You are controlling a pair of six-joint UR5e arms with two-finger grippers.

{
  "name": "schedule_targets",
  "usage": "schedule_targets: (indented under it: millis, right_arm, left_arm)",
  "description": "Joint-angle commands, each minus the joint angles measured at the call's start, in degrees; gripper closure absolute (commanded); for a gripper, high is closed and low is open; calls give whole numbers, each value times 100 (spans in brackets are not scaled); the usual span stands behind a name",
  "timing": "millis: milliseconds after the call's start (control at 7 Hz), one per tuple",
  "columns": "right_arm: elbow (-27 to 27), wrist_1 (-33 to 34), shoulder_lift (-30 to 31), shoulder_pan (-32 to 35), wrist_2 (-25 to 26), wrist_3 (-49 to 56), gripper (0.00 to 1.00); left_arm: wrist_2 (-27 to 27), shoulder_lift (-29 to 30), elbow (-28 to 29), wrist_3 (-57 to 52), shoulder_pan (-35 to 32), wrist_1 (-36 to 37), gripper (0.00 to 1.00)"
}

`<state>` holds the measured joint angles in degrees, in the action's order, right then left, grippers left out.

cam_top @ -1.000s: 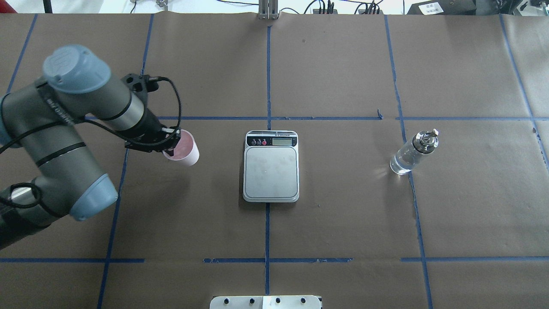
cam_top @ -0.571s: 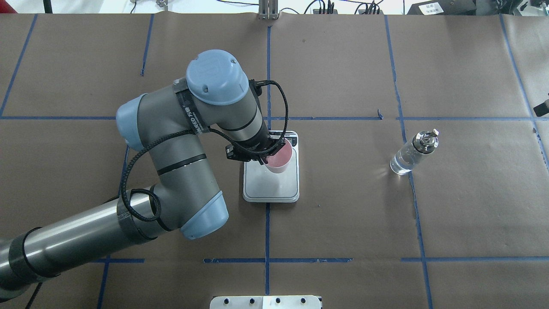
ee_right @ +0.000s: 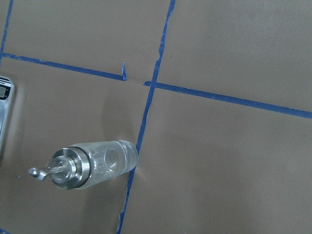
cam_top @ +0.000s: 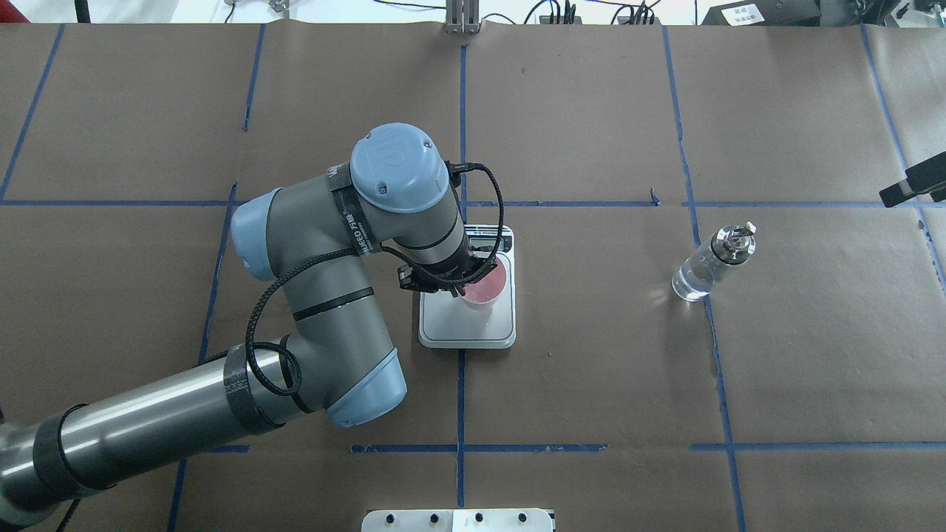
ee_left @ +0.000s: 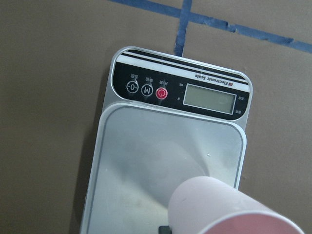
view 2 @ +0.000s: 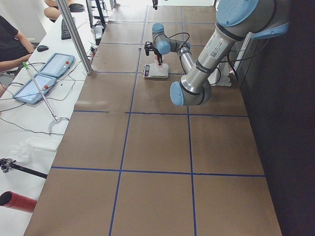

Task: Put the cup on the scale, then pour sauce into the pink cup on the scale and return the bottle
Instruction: 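Carry the pink cup with the left gripper onto the scale, then release the cup with the left gripper while the right gripper reaches toward the bottle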

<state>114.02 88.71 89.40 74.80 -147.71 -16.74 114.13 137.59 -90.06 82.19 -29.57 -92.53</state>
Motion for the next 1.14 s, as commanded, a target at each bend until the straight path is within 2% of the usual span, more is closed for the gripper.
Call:
schedule_targets:
  millis: [0, 286, 571, 714, 857, 1000]
  right_arm:
    - [199, -579, -54, -237, -21, -766, 0]
    - [217, -1571, -63, -675, 5, -2038, 0]
    - [235, -1778, -11, -800, 23, -2387, 0]
    - [243, -1787, -2, -922, 188, -2396, 0]
    - [270, -1787, -1, -1202, 477, -2404, 0]
    - [348, -1787, 33, -1483, 985, -2404, 0]
  left_arm:
    - [-5, -48, 6, -10, 4, -2, 100]
    - [4, -74, 15, -10, 4, -54, 97]
    - [4, -109, 23, -10, 13, -142, 94]
    - [4, -109, 15, -10, 13, -151, 80]
    - [4, -109, -11, -19, 13, -151, 58]
    - [4, -109, -116, -19, 4, -282, 40]
